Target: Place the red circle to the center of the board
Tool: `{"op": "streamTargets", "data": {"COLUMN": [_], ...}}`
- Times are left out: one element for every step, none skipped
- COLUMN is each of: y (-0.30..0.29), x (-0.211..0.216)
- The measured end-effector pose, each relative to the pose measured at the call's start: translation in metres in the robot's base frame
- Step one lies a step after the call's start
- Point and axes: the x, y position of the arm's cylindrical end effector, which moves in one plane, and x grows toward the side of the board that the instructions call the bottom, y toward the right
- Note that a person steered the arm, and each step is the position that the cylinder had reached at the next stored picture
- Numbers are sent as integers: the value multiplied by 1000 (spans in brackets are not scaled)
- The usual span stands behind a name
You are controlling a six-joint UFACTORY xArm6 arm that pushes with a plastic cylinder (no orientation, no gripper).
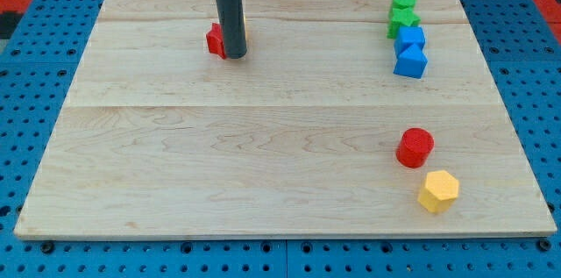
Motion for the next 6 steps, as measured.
{"op": "streamTargets", "data": {"y": [92, 172, 242, 299, 282, 227], "x": [39, 103, 135, 150, 182, 180]}}
